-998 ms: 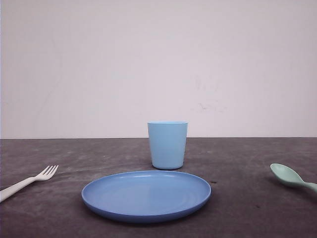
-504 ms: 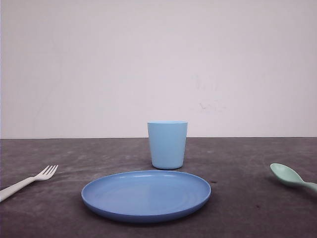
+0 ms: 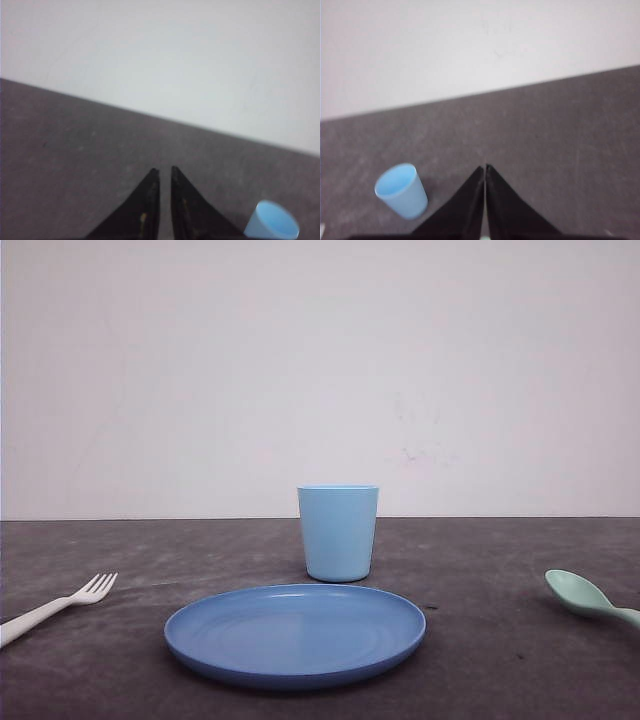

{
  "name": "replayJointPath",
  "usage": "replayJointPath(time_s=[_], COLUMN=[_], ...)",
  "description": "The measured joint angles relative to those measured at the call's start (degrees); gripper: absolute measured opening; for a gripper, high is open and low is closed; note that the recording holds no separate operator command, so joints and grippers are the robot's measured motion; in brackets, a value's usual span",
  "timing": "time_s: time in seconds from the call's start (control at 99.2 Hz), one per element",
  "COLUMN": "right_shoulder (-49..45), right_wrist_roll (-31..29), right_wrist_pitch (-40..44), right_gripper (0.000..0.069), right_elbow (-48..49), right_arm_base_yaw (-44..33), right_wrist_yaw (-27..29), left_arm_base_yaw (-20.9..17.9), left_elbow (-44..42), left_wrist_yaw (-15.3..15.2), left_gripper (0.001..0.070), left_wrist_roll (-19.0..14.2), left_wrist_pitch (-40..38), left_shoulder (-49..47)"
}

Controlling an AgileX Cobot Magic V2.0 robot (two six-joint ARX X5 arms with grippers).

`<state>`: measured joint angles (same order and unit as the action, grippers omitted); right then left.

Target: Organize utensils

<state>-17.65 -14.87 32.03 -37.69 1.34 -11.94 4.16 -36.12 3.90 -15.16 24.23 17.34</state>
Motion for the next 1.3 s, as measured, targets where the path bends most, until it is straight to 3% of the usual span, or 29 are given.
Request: replayJointPath(time_s=[0.141, 0.303, 0.514, 0.787, 0.877, 0.978, 1.059, 1.15, 1.301], right_shoulder=[-8.7, -17.6, -27.2, -29.2, -29.2, -29.2, -29.2, -29.2, -29.2], right_wrist_roll=[3.8, 6.6, 8.0, 9.0, 9.1, 9.1, 9.1, 9.1, 9.1], right_wrist_pitch=[5.4, 8.8, 11.1, 11.1, 11.2, 11.2, 11.2, 11.2, 11.2], right_gripper=[0.0007, 0.0007, 0.0007, 0.0015, 0.0136, 0.0375, 0.0514, 0.0604, 0.0636], right_elbow=[-3.9, -4.0, -4.0, -4.0, -4.0, -4.0, -4.0, -4.0, -4.0], right_arm_base_yaw=[0.0, 0.0, 0.0, 0.0, 0.0, 0.0, 0.0, 0.0, 0.0], right_wrist_yaw=[0.0, 0.2, 2.8, 4.7, 4.7, 4.7, 4.7, 4.7, 4.7], left_arm_base_yaw=[0.0, 0.9, 2.7, 2.9, 2.9, 2.9, 2.9, 2.9, 4.0], left_elbow=[-8.0, -9.2, -9.1, -9.1, -9.1, -9.1, -9.1, -9.1, -9.1], left_wrist_yaw=[0.1, 0.1, -0.1, -1.1, -1.1, -1.1, -1.1, -1.1, -0.7], left_gripper=[0.0015, 0.0015, 0.0015, 0.0018, 0.0103, 0.0319, 0.0456, 0.0508, 0.0521], left_wrist_roll=[5.0, 8.2, 10.3, 11.1, 11.1, 11.1, 11.1, 10.9, 9.4], left_wrist_pitch=[8.5, 11.1, 11.6, 12.7, 13.1, 13.3, 13.9, 15.3, 17.7], left_shoulder=[9.6, 18.0, 25.4, 27.6, 27.6, 27.6, 27.6, 27.7, 29.4])
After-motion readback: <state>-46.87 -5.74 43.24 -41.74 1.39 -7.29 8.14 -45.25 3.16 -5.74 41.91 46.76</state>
